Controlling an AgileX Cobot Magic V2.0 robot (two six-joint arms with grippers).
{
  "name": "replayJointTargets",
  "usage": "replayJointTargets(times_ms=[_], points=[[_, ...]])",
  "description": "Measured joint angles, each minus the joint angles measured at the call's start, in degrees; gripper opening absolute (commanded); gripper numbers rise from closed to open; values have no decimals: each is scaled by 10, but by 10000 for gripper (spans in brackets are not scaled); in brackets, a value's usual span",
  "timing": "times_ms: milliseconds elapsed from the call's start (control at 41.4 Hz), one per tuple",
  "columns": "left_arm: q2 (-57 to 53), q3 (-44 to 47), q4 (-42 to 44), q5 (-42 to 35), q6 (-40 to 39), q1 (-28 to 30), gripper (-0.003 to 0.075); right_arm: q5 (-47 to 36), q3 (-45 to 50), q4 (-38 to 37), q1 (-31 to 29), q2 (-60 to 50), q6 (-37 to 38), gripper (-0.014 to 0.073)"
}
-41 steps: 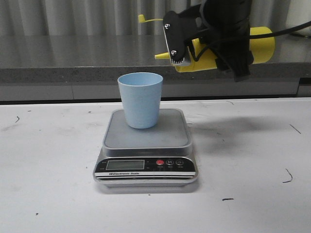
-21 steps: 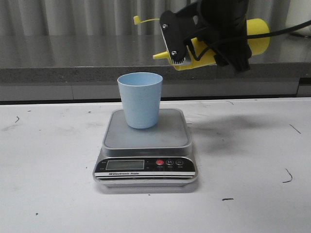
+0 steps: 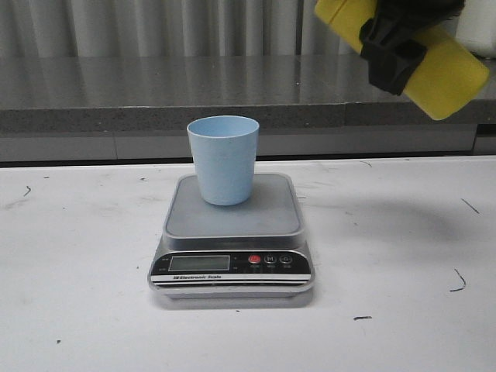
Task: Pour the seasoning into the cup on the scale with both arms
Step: 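Turn the bottle upright and lower it back onto the table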
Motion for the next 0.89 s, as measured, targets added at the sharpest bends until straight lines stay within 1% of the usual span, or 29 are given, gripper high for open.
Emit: replayJointTargets(times_ms=[145,241,265,314,531,627,700,893], points=[[0,0,0,0,0,0,400,-61,61,113,-71,-45,0,262],[0,0,0,0,0,0,400,-154,132,175,-106,-76,0,262],[0,0,0,0,0,0,400,-169,150,184,-111,-82,0,262],[0,0,0,0,0,0,400,-234,191,198,-121,-94,0,262],[0,0,0,0,0,0,400,-491,364,213,-126,-100,1,262],[0,0,0,0,0,0,400,-608,419,216,-126,-88,3,262],[0,0,0,0,0,0,400,-676,443,216,-126,-72,5,262],[0,0,0,0,0,0,400,-773,452,217,-126,-10,29,262]])
